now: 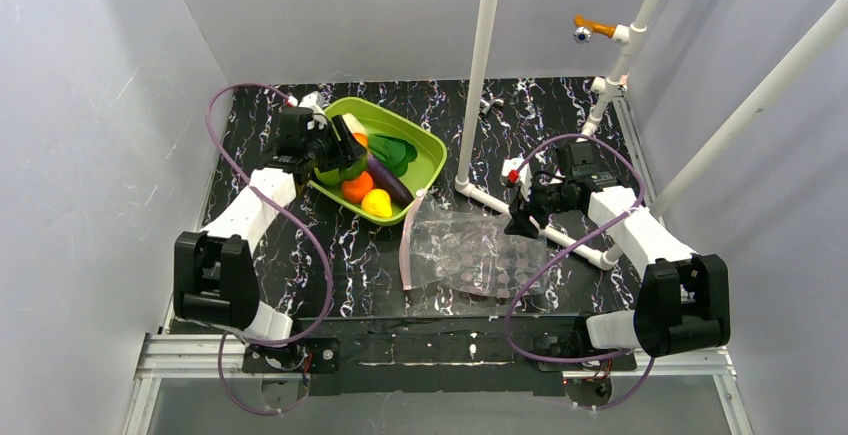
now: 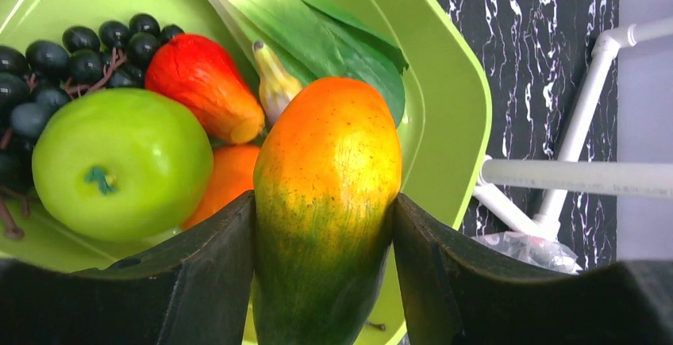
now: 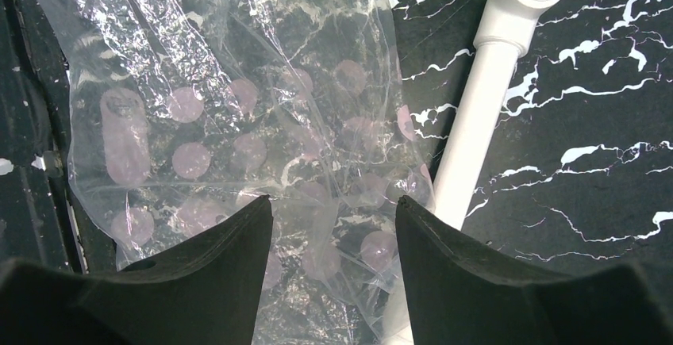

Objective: Open the zip-top bag and remove the fake food
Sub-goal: Place the fake fruit in the bin.

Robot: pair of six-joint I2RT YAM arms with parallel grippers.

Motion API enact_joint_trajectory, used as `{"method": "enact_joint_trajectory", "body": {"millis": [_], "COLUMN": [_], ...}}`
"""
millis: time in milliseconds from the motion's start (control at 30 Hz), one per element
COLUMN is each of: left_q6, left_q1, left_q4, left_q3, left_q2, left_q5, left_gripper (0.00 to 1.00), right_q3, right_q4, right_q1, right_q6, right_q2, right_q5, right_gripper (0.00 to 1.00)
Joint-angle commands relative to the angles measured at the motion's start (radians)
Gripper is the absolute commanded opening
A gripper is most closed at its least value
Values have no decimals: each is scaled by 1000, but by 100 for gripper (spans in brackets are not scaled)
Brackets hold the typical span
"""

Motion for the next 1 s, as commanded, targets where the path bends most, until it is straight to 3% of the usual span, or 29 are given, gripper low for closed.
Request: {"method": "enact_joint_trajectory", "body": {"millis": [0,600,767,967], "left_q6": [1,113,121,123], "left_q1": [12,12,12,12], "left_q4": [-8,-184,-195,-194], "left_q3": [80,372,401,414], "left_q2": [39,312,343,357], "left_q5": [-6,-137,-138,-138], "left_gripper": [0,3,13,34], "right_q3": [8,6,6,4], "right_q4": [-23,-28,-28,-31], "right_q1": [-5,-5,-5,-6], "right_q6": [-17,-24,-24,-26], "right_q2": [-13,-15,-18,-19], "right_q5": [-28,-39,-41,-44], "right_gripper": [65,66,66,66]}}
